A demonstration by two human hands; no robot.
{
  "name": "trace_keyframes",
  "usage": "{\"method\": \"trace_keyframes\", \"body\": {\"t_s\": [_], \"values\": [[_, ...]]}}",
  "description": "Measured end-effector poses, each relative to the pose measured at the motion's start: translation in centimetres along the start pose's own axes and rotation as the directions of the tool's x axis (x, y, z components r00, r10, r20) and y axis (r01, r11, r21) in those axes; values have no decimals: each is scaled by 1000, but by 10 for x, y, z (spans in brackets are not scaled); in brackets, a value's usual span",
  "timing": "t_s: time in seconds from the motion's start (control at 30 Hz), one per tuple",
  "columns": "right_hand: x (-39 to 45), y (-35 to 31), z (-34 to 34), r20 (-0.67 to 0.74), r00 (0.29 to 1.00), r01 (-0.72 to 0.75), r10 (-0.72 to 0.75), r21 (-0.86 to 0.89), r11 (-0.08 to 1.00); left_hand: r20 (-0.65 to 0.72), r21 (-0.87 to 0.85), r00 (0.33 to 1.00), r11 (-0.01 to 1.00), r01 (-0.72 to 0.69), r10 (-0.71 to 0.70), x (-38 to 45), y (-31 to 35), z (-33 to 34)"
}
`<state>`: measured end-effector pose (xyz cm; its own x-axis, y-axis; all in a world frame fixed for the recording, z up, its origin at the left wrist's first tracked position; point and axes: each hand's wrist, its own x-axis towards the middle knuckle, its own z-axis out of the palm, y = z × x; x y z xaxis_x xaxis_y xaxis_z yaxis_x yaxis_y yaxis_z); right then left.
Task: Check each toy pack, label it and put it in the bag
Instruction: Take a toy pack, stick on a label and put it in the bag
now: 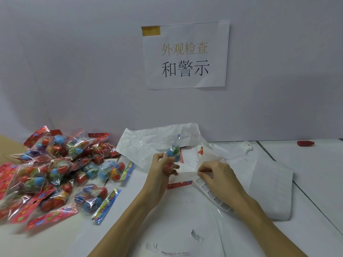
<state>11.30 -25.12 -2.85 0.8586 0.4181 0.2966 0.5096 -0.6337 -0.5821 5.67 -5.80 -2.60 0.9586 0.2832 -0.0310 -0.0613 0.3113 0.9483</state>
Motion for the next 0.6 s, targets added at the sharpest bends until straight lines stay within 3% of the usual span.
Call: {"method": "trace_keyframes", "body": {"t_s": [0.17, 0.27, 0.37, 0.43, 0.5, 0.53, 0.6], "values": [[1, 0, -2, -11, 1000, -14, 15, 25, 1000, -84, -140, 996, 990, 9, -21, 1, 5, -5], [1, -1, -3, 0, 1000, -20, 20, 30, 999, -132, -2, 991, 1000, -6, 5, 2, 5, -4], [1, -2, -4, 17, 1000, -22, 21, 26, 999, -88, 156, 971, 966, -208, 224, -1, -2, -4], [0, -3, -5, 34, 999, -16, 16, 14, 1000, 12, 431, 882, 794, -430, 471, -3, -5, -3], [0, -4, -6, 54, 998, -13, 13, 2, 1000, 162, 642, 799, 552, -531, 580, -4, -9, -2], [0, -4, -6, 62, 998, -14, 14, -4, 1000, 211, 672, 793, 504, -543, 572, -4, -12, -1], [0, -5, -7, 68, 998, -13, 13, -12, 1000, 254, 661, 825, 531, -529, 505, -6, -22, 1]]}}
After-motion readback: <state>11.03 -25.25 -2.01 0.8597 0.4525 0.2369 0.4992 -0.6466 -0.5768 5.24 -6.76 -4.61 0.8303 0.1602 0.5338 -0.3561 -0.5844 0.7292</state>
